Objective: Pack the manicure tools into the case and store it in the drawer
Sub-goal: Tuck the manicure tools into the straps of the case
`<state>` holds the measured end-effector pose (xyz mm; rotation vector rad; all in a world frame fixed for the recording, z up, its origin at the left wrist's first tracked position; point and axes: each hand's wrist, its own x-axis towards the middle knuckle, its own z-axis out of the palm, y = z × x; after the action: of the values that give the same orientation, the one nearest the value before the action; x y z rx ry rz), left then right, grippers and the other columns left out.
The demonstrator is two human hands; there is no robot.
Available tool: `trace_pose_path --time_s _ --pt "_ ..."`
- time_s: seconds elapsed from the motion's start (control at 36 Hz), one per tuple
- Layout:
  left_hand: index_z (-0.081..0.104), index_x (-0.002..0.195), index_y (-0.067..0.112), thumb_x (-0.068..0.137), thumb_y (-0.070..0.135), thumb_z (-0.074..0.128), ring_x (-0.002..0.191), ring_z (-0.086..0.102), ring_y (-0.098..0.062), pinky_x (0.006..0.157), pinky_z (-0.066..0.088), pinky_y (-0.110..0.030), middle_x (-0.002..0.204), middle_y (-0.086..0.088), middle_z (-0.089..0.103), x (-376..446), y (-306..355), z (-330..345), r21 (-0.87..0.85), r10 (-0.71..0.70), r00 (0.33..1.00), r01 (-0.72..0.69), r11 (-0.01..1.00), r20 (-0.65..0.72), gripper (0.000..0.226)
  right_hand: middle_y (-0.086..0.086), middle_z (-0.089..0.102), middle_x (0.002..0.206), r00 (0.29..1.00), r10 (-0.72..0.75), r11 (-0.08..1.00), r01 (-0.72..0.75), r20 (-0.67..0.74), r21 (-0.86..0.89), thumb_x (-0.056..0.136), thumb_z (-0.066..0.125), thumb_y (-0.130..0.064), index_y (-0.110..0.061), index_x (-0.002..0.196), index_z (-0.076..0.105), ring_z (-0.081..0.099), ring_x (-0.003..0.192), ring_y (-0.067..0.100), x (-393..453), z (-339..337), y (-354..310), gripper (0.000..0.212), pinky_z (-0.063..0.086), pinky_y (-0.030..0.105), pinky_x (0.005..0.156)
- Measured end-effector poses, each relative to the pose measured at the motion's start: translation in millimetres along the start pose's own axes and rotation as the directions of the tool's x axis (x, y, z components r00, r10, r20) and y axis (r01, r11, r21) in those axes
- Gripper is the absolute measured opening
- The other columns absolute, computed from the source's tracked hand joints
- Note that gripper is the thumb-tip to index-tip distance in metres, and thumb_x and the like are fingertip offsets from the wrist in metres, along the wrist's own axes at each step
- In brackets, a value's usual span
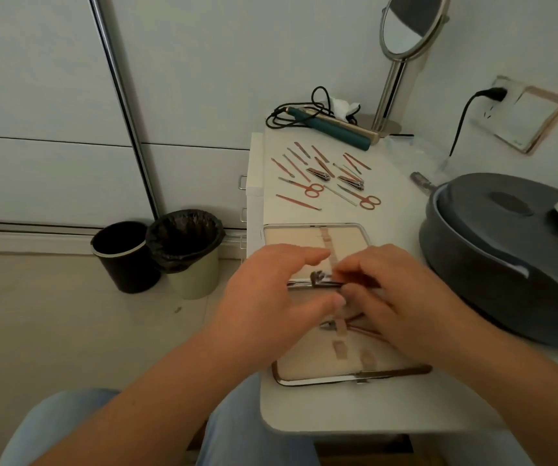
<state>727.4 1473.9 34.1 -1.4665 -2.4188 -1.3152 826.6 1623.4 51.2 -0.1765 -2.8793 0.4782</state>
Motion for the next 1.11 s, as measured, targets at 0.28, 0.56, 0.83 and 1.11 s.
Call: trace_pose_path --time_s 0.28,0.56,0.83,1.11 --pt "0.070 0.097 0.033 0.076 0.035 0.067 0.086 0.043 0.010 0.074 0.033 0.000 0.085 0.020 0.065 5.0 -2.6 -2.9 0.148 0.049 0.998 -0.044 0.988 -0.029 0.021 -0.030 0.045 0.097 0.998 -0.010 0.998 0.013 -0.062 0.058 0.085 0.049 -0.043 -0.036 0.115 0.057 0.040 0.094 -0.008 -2.9 5.8 7.1 0.032 0.032 0.004 0.077" --pt "0.068 0.090 0.039 0.070 0.040 0.063 0.097 0.047 0.015 0.074 0.035 -0.004 0.080 0.034 0.053 -0.6 -27.3 -21.4 0.145 -0.083 0.997 0.082 0.986 -0.003 0.021 -0.026 0.053 0.089 0.982 0.147 0.974 -0.124 -0.116 0.187 0.086 0.057 -0.026 -0.035 0.096 0.063 0.049 0.093 -0.004 -4.9 14.0 33.0 0.015 0.040 0.012 0.078" --pt "0.072 0.089 0.032 0.071 0.030 0.072 0.093 0.050 0.006 0.084 0.034 -0.007 0.080 0.030 0.055 2.9 -27.0 -12.2 0.130 -0.064 0.997 0.059 0.990 0.036 0.018 -0.027 0.053 0.087 0.984 0.143 0.976 -0.123 -0.106 0.181 0.084 0.058 -0.026 -0.041 0.088 0.059 0.044 0.095 -0.010 -4.0 15.8 33.8 0.016 0.033 0.001 0.073" --pt "0.069 0.095 0.036 0.073 0.039 0.067 0.090 0.035 0.006 0.080 0.025 0.000 0.081 0.029 0.045 12.4 -22.2 0.9 0.191 -0.021 0.991 -0.004 0.981 0.131 0.022 -0.026 0.055 0.086 0.985 0.129 0.977 -0.106 -0.117 0.186 0.081 0.060 -0.029 -0.050 0.078 0.053 0.046 0.094 -0.007 -4.8 17.0 33.1 0.023 0.034 0.006 0.075"
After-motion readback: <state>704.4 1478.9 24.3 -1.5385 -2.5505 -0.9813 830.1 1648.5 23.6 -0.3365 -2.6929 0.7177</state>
